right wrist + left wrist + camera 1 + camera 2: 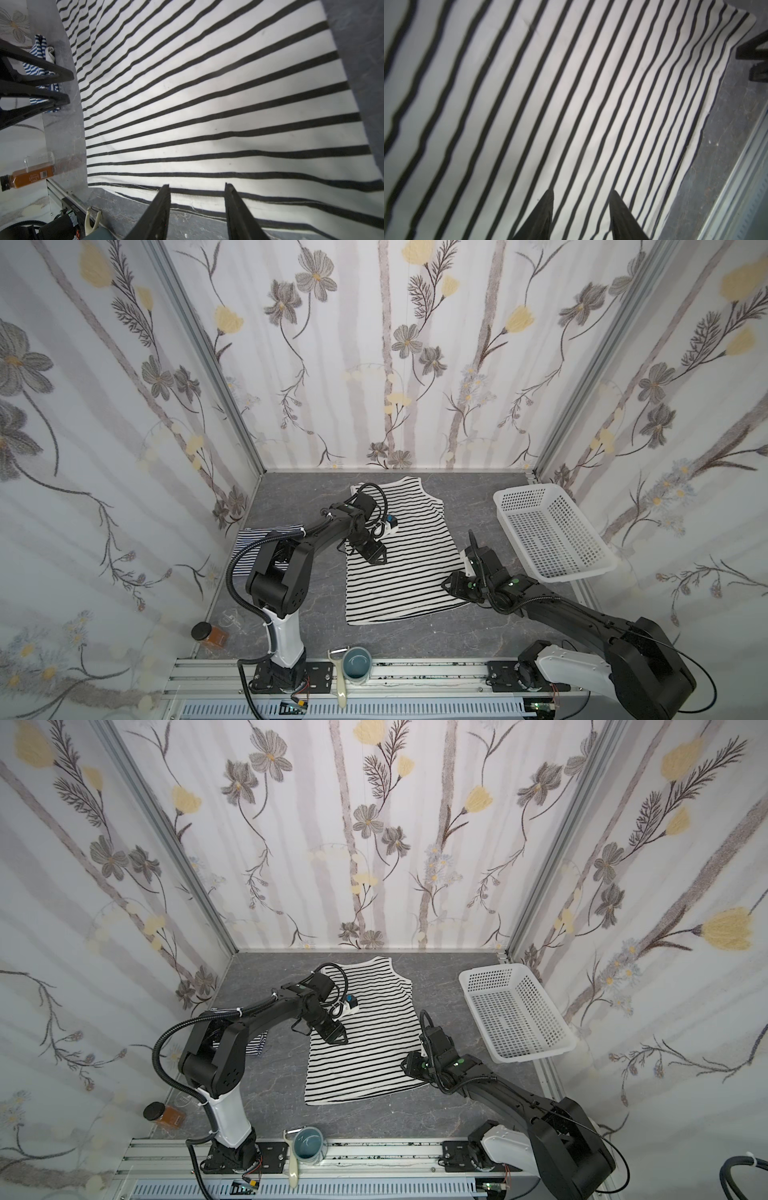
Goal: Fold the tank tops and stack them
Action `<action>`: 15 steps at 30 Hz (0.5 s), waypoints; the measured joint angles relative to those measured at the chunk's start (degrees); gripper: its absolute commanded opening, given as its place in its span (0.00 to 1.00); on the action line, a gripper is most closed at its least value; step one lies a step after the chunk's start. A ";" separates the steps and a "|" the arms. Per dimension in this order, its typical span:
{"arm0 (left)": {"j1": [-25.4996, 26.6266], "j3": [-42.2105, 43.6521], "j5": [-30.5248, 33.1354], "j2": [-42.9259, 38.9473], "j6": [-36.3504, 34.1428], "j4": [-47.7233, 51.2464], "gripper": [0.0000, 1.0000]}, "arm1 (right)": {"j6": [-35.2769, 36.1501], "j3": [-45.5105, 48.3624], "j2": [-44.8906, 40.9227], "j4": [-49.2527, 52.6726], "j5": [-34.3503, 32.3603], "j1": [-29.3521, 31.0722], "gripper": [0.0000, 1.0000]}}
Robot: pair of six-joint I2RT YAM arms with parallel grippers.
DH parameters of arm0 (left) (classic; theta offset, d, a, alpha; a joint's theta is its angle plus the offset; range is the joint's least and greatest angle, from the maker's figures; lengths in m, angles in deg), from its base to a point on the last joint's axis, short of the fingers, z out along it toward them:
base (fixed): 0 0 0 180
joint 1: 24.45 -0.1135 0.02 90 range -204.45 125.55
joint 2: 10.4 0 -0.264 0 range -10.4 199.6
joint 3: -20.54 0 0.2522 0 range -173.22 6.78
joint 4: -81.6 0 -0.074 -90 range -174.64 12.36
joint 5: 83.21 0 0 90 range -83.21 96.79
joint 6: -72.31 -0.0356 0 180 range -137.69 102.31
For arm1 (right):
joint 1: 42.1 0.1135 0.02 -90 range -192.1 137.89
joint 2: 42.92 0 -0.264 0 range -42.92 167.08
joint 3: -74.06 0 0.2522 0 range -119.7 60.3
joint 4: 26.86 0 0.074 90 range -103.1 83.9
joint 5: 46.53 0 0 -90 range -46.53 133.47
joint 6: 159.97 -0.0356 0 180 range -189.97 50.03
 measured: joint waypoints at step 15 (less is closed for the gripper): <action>-3.80 -38.32 7.15 27.69 3.52 -0.52 0.48 | -4.57 -1.90 3.37 -0.74 -4.44 -0.26 0.44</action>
